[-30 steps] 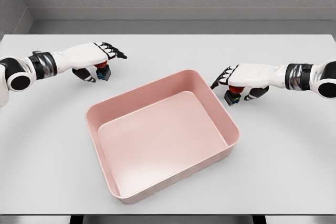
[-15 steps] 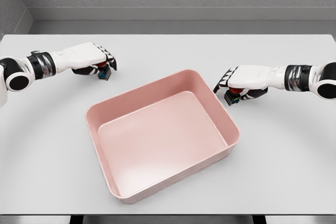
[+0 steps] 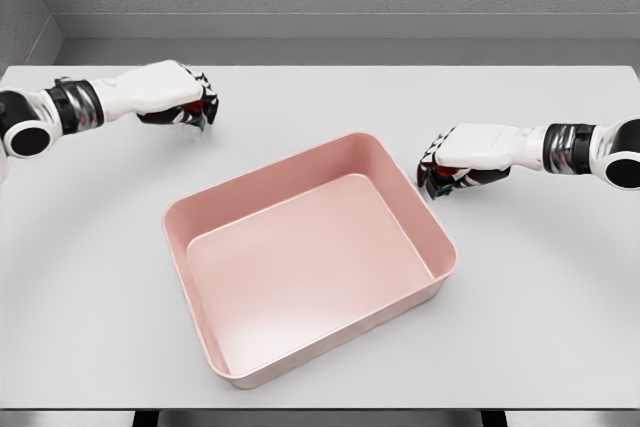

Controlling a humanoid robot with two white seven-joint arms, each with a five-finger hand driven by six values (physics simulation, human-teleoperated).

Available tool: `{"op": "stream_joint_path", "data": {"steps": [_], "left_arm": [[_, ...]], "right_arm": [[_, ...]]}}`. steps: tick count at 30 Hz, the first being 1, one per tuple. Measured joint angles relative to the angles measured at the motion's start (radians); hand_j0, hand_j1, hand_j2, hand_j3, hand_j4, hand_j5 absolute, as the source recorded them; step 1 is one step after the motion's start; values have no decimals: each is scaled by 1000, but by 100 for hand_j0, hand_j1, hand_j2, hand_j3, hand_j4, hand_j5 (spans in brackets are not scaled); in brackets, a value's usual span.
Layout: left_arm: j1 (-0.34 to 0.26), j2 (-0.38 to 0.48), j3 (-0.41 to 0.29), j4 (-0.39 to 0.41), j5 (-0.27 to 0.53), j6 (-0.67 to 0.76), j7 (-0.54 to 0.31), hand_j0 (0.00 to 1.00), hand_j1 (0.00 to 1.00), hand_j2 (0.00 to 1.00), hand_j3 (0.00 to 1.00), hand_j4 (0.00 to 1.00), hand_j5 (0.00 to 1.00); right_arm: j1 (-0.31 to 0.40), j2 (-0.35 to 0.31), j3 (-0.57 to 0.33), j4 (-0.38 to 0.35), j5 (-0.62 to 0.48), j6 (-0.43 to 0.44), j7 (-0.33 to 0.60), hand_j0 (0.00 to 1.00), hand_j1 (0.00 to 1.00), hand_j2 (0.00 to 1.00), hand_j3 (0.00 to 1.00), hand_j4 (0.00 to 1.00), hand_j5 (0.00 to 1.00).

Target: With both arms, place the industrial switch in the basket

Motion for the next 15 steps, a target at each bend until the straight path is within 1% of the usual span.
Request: {"op": "stream_joint_path", "data": {"steps": [4, 6, 8, 13, 15], "left_arm": [[-17, 45, 1, -104, 1, 0, -2, 33, 33, 33, 33, 33, 33], [-26, 78, 2, -172, 1, 0, -2, 33, 33, 33, 33, 33, 33], [-28, 125, 7, -264, 1, 0, -3, 33, 33, 33, 33, 33, 33], [-26, 281, 15, -533, 29, 0, -3, 33, 33, 33, 33, 33, 33], [-29, 334, 18, -613, 42, 0, -3, 33, 33, 33, 33, 33, 33]], "right_arm": [[-8, -1, -4, 7, 5, -1, 1, 50, 50, 50, 50, 50, 50], [-20, -2, -7, 7, 6, -1, 1, 50, 50, 50, 50, 50, 50], [-25, -2, -10, 8, 6, -1, 1, 50, 50, 50, 50, 50, 50], [-55, -1, -14, 6, 7, -2, 1, 50, 50, 50, 50, 50, 50], [-60, -1, -18, 5, 6, -2, 1, 49, 49, 49, 49, 49, 49]]}}
